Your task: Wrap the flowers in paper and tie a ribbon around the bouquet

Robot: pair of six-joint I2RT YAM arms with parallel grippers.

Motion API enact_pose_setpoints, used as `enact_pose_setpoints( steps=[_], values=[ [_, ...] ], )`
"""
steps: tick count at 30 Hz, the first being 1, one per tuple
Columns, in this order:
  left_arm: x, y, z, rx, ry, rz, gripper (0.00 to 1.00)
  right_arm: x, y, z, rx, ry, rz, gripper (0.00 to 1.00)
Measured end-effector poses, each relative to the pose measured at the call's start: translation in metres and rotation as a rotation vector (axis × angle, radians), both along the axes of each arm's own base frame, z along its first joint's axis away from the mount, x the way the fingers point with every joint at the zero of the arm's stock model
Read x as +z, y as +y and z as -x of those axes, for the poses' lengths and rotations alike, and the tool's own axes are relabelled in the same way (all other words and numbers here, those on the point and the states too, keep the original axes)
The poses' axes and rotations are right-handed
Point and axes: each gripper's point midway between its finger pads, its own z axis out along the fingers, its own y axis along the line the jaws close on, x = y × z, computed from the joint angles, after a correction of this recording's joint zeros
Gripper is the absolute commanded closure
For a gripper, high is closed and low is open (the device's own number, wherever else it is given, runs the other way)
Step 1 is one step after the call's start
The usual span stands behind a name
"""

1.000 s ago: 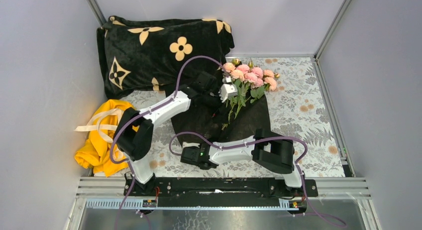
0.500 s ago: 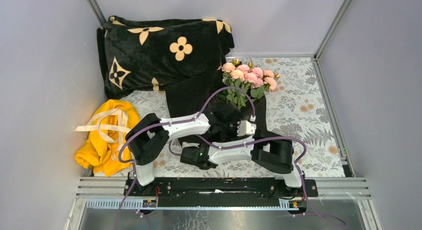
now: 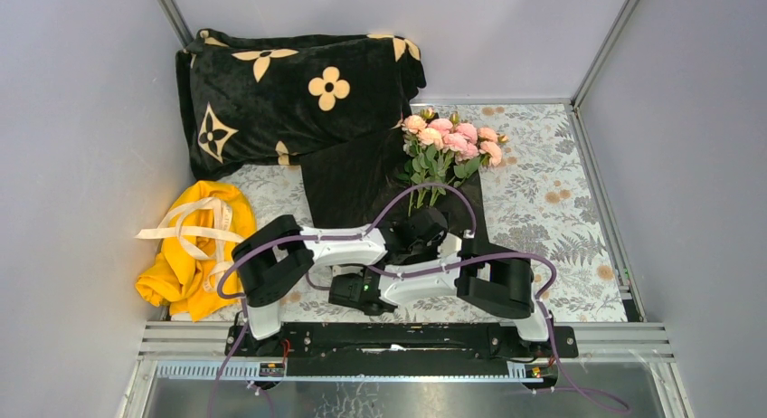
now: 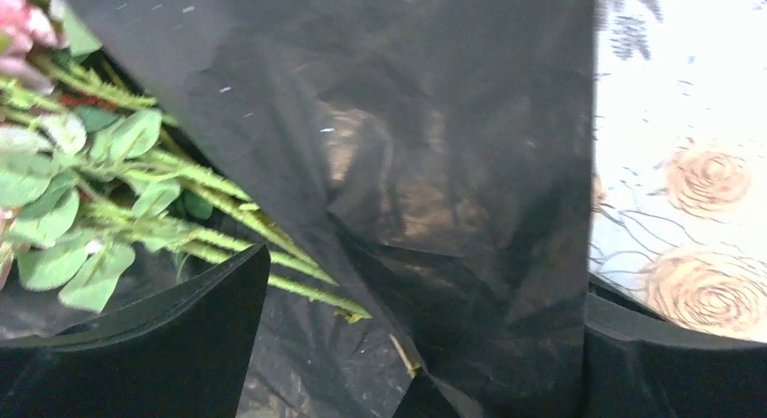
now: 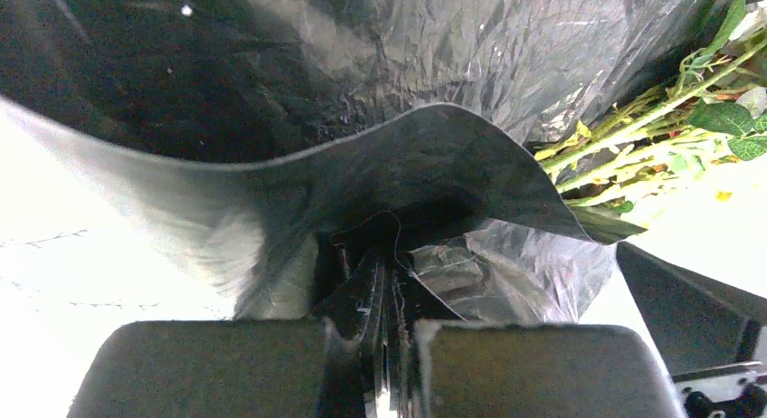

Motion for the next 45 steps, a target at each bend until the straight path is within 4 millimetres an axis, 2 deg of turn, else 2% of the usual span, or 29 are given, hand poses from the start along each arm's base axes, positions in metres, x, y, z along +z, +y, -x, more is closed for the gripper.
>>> enact_pose_setpoints(
  steps=[4,8,11,15,18,23,27,29,32,35,36,38,42,45],
  values=[
    [0.014,-0.002,-0.015,0.079,-0.045,0.023,0.15,-0.001,0.000,0.000,-0.008,0.008,-0.006,1.00],
    [0.036,-0.014,-0.026,0.132,-0.007,0.109,0.27,-0.001,-0.001,-0.001,-0.025,0.017,-0.020,1.00],
    [0.049,-0.017,-0.037,0.175,0.012,0.166,0.47,-0.001,-0.001,-0.001,-0.032,0.021,-0.026,1.00],
    [0.048,-0.011,-0.041,0.219,0.039,0.174,0.84,-0.001,-0.001,-0.001,-0.036,0.024,-0.030,1.00],
    [0.044,-0.004,-0.041,0.251,0.073,0.172,1.00,-0.001,-0.001,-0.001,-0.037,0.025,-0.031,1.00],
    [0.046,0.004,-0.047,0.324,0.170,0.209,1.00,0.000,-0.001,-0.001,-0.043,0.024,-0.039,1.00],
    [0.039,0.029,-0.068,0.452,0.288,0.262,1.00,0.001,-0.002,-0.001,-0.055,0.024,-0.051,0.99],
    [0.030,0.045,-0.082,0.537,0.366,0.289,1.00,0.004,-0.002,-0.002,-0.062,0.020,-0.057,0.97],
    [0.005,0.067,-0.099,0.668,0.526,0.328,1.00,0.007,-0.002,-0.005,-0.077,0.012,-0.075,0.94],
    [-0.021,0.080,-0.105,0.761,0.688,0.359,1.00,0.009,-0.002,-0.006,-0.092,0.008,-0.092,0.89],
    [-0.027,0.083,-0.105,0.779,0.728,0.369,1.00,0.010,-0.002,-0.006,-0.097,0.010,-0.099,0.87],
    [-0.026,0.086,-0.110,0.807,0.784,0.410,1.00,0.011,-0.001,-0.004,-0.103,0.018,-0.111,0.79],
    [-0.027,0.087,-0.111,0.834,0.870,0.471,1.00,0.020,-0.001,0.000,-0.123,0.036,-0.147,0.52],
    [-0.026,0.088,-0.112,0.844,0.910,0.510,1.00,0.031,-0.003,0.008,-0.140,0.064,-0.176,0.43]
  ],
)
